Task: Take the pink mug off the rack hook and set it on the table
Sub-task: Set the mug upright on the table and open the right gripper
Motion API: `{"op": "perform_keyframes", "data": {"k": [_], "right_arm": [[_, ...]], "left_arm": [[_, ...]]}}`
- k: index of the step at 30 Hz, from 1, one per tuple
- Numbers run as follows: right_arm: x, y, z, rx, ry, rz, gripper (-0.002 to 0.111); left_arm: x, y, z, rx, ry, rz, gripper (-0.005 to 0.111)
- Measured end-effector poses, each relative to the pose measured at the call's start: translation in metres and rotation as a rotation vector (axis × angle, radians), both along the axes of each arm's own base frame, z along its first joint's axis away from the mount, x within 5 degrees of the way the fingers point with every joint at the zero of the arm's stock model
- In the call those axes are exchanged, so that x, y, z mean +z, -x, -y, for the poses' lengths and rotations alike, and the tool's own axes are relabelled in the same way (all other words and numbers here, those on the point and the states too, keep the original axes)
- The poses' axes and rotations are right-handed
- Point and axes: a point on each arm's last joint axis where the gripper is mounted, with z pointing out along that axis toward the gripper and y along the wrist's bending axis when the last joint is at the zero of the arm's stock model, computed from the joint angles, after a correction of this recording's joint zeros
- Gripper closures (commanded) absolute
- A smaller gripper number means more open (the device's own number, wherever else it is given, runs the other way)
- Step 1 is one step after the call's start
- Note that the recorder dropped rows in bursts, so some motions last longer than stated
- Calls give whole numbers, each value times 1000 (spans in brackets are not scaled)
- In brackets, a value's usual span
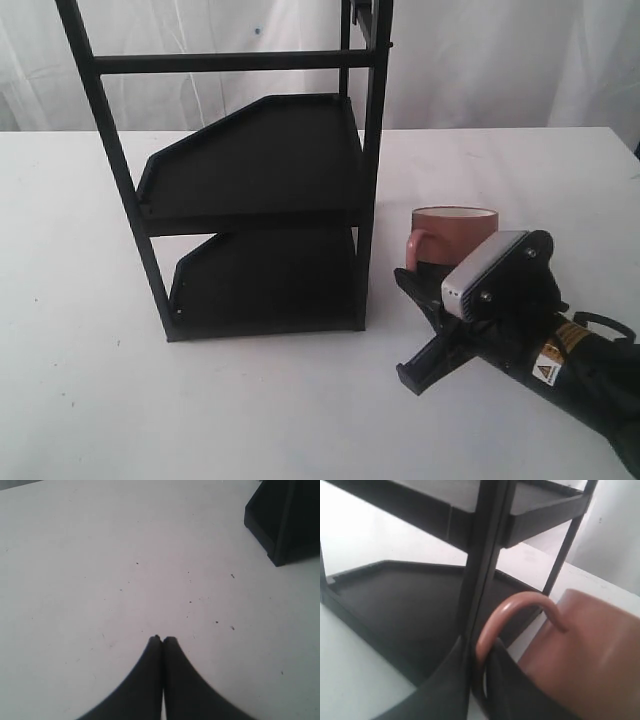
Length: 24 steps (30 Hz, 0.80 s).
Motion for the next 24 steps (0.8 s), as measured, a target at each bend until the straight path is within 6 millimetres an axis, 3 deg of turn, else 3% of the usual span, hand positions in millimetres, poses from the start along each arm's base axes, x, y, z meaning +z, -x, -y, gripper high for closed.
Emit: {"op": "perform_keyframes", "data": {"k": [7,20,22,24], "right_arm": [[-16,-15,-6,26,120,31,108],[-41,-27,-9,1,159,-46,108],[-44,-31,-10,1,158,-46,107],[-47,-32,-11,3,159,-45,99]], "left_arm": [[0,0,0,0,0,0,107],[0,0,0,0,0,0,107],[0,0,0,0,0,0,107],[0,0,0,0,0,0,107]]}}
